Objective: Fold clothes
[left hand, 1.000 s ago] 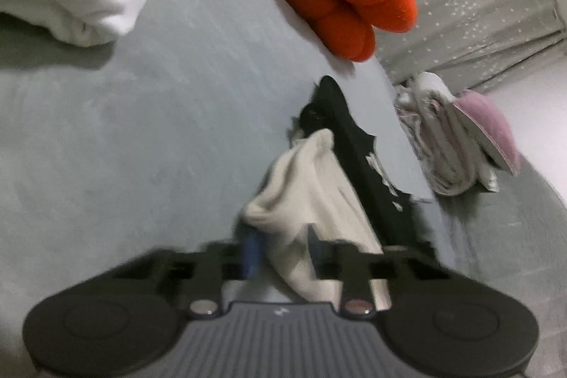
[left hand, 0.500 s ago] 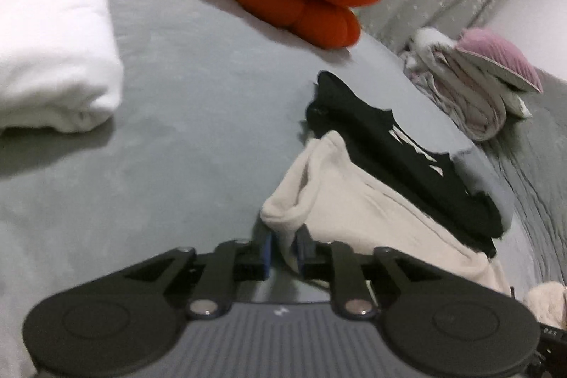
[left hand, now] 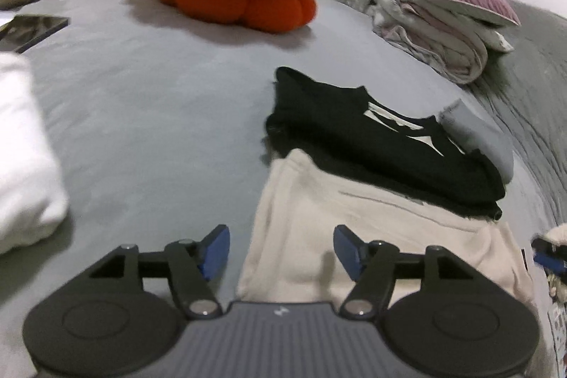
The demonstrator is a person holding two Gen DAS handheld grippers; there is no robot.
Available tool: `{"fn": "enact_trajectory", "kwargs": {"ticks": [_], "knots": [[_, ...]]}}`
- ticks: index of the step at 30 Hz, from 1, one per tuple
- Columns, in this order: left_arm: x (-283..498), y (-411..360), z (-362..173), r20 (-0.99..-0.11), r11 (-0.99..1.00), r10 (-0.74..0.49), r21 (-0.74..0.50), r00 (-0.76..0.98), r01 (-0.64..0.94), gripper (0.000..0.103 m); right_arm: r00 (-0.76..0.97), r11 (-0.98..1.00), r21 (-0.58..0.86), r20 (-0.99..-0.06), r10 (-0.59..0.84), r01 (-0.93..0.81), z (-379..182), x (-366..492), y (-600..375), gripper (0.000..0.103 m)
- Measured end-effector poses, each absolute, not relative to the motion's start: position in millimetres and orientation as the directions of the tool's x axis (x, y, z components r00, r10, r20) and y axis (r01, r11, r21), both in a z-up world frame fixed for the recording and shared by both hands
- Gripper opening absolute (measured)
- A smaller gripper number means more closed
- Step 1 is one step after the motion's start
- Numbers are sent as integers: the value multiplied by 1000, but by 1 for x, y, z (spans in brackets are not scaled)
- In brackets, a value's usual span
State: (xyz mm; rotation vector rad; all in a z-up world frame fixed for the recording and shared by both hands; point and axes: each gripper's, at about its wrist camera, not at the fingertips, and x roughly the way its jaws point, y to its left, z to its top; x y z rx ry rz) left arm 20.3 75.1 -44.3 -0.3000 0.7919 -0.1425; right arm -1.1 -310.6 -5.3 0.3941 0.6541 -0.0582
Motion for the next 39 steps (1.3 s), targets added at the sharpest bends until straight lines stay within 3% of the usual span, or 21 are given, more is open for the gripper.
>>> {"fn": "enact_trajectory", "kwargs": {"ticks": [3,12,22,27,34,37,39], "knots": [[31,65,-43,-677,956,-236,-289,697,42,69,803,932,338,-588,100,132,-6,18,-297,51],[39,50,-54,-639,978,-204,-172,741,121,68,766,958,285,-622,165,24,-26,42,-270,52],[32,71,-31,-617,964,-254,-224,745,143,65,767,964,265,-615,182,-16,-24,33,-274,52],[33,72,-29,-597,951,-303,-234,742,200,53,767,969,245,-617,174,-23,-24,31,-275,52],[49,51,-40,-635,963,-268,-147,724,227,50,757,974,225,-630,175,-39,-29,34,-273,52],[54,43,-47,-649,971,-226,-90,726,222,35,739,983,175,-656,154,-49,-40,38,-267,49],[55,39,-53,-653,976,-192,-49,733,212,8,742,988,139,-657,138,-61,-47,37,-263,47]]}}
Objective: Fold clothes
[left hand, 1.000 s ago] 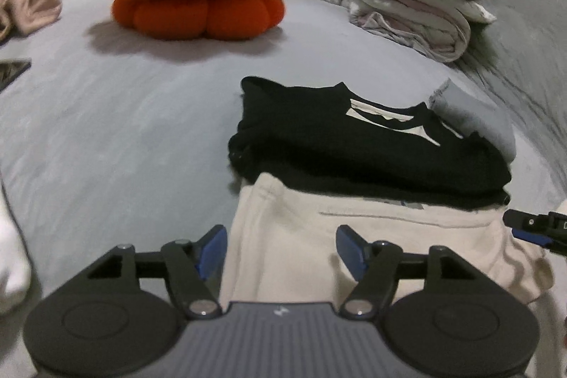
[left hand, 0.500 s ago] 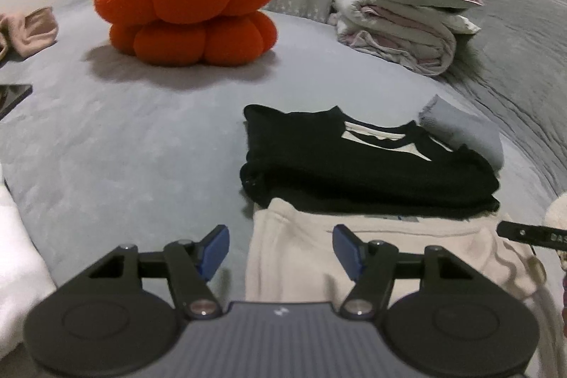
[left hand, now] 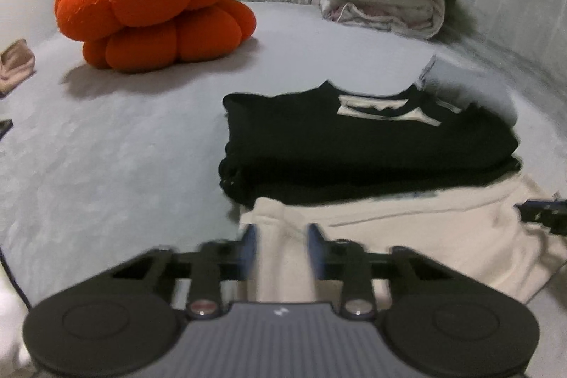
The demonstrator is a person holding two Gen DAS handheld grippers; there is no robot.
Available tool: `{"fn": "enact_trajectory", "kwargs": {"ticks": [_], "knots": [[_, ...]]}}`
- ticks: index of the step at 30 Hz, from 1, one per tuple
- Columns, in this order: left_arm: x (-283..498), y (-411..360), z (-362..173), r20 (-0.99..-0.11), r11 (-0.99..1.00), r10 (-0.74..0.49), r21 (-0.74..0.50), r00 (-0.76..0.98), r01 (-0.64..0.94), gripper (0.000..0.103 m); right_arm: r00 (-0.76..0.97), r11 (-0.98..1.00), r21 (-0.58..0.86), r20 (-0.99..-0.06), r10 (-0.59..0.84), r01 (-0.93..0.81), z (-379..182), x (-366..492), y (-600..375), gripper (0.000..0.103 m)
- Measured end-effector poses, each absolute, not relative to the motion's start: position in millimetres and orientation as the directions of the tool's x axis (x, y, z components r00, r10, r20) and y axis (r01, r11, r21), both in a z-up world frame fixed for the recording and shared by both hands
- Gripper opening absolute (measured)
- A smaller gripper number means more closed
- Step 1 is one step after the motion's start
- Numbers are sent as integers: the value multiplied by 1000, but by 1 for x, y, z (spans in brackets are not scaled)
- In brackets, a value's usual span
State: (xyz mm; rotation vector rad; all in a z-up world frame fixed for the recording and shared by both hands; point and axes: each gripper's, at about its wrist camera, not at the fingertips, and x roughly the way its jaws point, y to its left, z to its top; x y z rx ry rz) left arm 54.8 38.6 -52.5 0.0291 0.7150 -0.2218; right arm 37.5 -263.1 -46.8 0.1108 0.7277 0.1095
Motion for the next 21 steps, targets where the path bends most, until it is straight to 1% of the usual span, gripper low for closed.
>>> {"fn": "enact_trajectory", "kwargs": {"ticks": [2,3,4,6,8,14,18,20,21], "knots": [[53,39,-53,-638,979,-184,-50,748,198,7,757,993,93,-643,110,-66,-48,35,-258,30],[50,40,-52,-628,980,-183,-55,757,191,6,765,995,79,-636,103,-68,-49,34,-257,12],[45,41,-50,-611,980,-184,-56,770,190,6,772,995,64,-628,95,-71,-49,32,-255,9],[38,44,-46,-579,981,-184,-57,794,186,6,790,997,52,-607,83,-65,-49,26,-255,6],[32,51,-42,-552,981,-191,-82,812,175,6,808,998,40,-585,70,-58,-48,20,-255,5],[29,76,-40,-514,968,-216,-223,830,113,6,871,999,30,-489,42,-31,-41,5,-256,3],[37,79,-44,-538,962,-216,-258,815,85,7,910,1000,3,-414,24,-25,-39,3,-256,3],[48,77,-54,-599,966,-208,-249,774,67,8,887,999,-13,-460,29,-39,-47,14,-254,3],[51,77,-58,-615,966,-206,-252,761,58,11,875,999,-20,-483,31,-47,-51,20,-254,4]]}}
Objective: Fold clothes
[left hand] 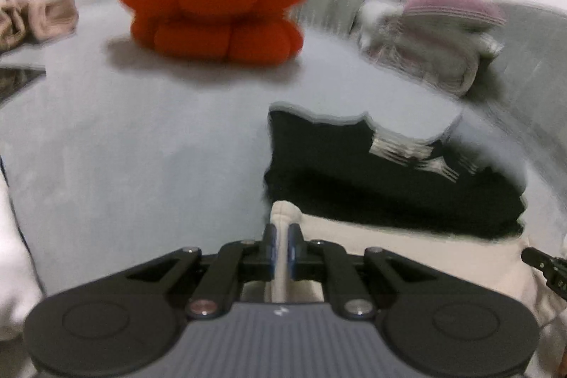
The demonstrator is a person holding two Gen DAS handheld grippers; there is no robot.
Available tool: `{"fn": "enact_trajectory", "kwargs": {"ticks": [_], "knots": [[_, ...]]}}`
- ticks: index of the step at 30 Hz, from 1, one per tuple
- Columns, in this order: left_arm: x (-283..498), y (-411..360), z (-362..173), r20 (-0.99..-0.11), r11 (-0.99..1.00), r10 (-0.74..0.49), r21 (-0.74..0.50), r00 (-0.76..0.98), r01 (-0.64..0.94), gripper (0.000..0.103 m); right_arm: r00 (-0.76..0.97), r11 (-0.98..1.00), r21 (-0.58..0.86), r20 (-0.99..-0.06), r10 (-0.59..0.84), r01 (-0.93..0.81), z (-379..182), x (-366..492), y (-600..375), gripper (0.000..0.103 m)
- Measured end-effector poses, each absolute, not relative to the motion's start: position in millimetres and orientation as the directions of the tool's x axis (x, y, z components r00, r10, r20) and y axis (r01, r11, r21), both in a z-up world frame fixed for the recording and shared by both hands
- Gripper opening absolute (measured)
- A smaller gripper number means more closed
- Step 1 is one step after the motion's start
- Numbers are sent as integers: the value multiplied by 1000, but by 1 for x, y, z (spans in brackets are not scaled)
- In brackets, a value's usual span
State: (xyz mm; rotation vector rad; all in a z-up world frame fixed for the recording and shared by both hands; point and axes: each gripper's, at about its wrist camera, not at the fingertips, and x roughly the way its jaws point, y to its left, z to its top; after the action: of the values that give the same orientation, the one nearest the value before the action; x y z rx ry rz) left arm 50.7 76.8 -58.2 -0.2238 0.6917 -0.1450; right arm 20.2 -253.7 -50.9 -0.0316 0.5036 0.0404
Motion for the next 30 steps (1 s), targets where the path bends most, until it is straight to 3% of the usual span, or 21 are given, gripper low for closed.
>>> {"fn": "enact_trajectory", "kwargs": {"ticks": [2,6,12,14,16,18,21,23,24,25,30], "knots": [[53,77,-61,-624,966,-202,-253,754,50,13,844,999,-4,-535,33,-42,-63,31,-256,6],[45,76,-51,-602,974,-168,-223,780,37,28,855,999,19,-517,41,-36,-53,26,-258,16],[31,64,-40,-541,969,-239,-187,806,162,27,881,1000,12,-473,10,-5,-41,16,-270,16],[34,57,-48,-569,970,-243,-150,786,191,28,877,1000,7,-481,-1,4,-44,20,-275,16],[40,53,-60,-608,974,-221,-105,762,199,19,854,1000,-5,-520,-21,22,-56,30,-283,16],[41,62,-65,-600,973,-231,-137,766,186,14,829,999,-17,-558,-41,38,-67,40,-292,3],[37,70,-57,-602,972,-232,-179,764,154,13,825,993,92,-565,-13,78,-59,37,-310,2],[29,71,-49,-583,968,-243,-202,775,151,14,829,991,103,-559,-13,84,-52,31,-311,7],[26,68,-45,-569,965,-253,-209,782,161,15,833,990,118,-553,1,77,-48,26,-309,17],[24,63,-43,-553,959,-277,-209,785,191,15,838,991,128,-545,30,48,-45,21,-302,20],[8,24,-39,-520,893,-449,-223,727,392,15,825,981,146,-532,189,-130,-39,-3,-255,20]]}}
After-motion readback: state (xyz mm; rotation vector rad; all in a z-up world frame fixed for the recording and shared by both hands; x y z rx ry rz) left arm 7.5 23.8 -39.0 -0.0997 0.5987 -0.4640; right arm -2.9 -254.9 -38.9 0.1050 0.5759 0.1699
